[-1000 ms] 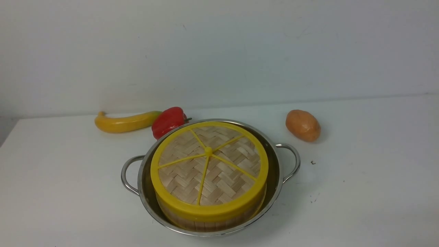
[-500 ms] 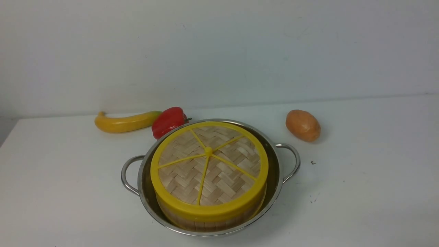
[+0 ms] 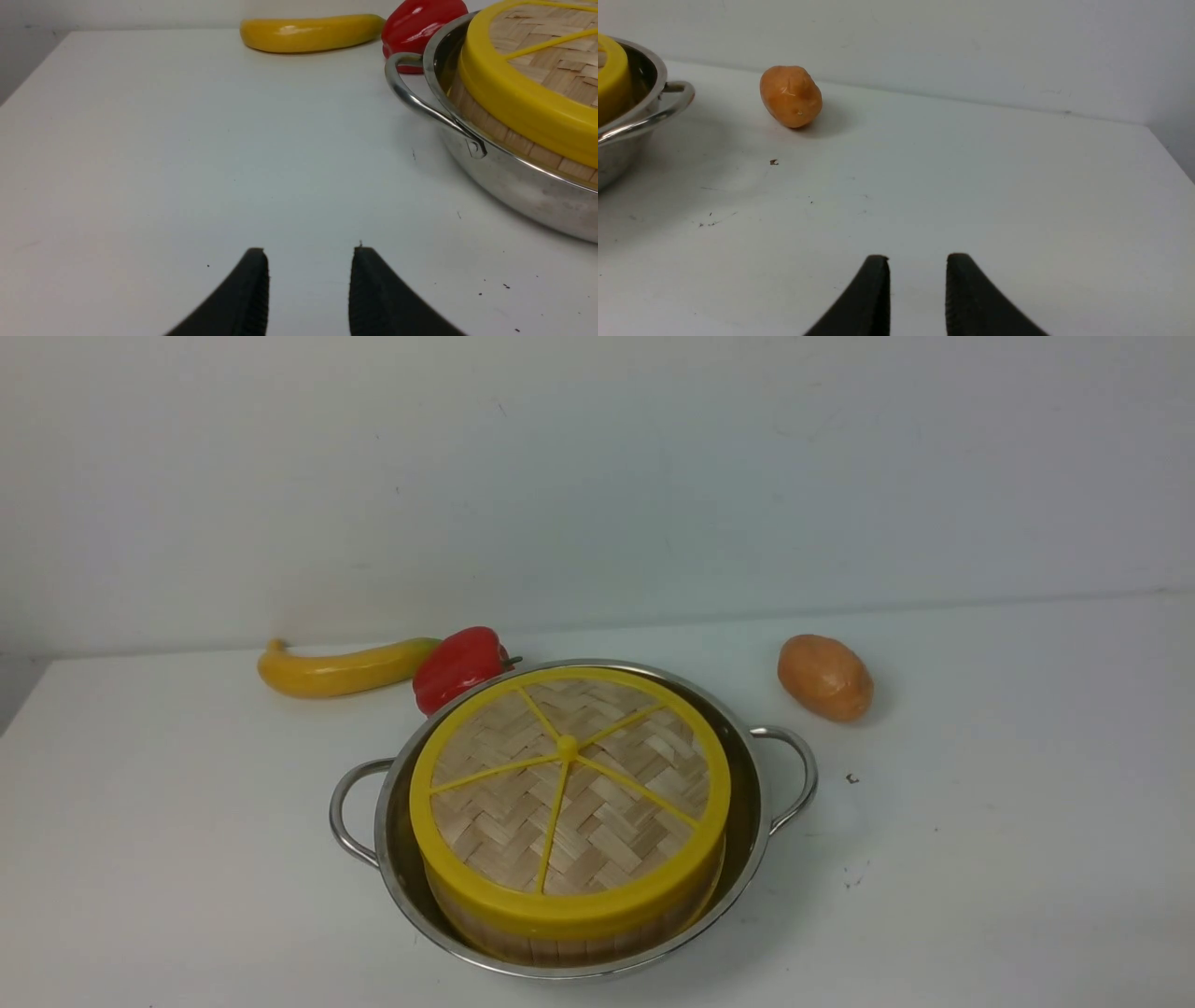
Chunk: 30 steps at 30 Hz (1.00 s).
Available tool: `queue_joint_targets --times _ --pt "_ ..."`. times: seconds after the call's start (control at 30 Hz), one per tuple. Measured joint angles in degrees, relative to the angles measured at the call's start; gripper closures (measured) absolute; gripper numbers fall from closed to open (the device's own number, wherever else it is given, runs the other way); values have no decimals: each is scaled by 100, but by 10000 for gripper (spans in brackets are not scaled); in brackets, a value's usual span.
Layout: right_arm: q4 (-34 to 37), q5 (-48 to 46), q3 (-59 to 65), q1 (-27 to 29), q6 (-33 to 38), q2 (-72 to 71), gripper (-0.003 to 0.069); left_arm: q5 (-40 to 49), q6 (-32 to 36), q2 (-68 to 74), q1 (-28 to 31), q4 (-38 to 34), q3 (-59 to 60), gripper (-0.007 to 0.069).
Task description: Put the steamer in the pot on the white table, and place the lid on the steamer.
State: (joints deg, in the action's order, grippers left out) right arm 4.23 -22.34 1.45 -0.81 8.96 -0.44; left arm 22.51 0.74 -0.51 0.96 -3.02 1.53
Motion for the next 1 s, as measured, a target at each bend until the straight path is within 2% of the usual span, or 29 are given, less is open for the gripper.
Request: queue_joint_targets --times 1.0 --pt "0 0 0 0 0 0 478 0 0 0 0 0 0 386"
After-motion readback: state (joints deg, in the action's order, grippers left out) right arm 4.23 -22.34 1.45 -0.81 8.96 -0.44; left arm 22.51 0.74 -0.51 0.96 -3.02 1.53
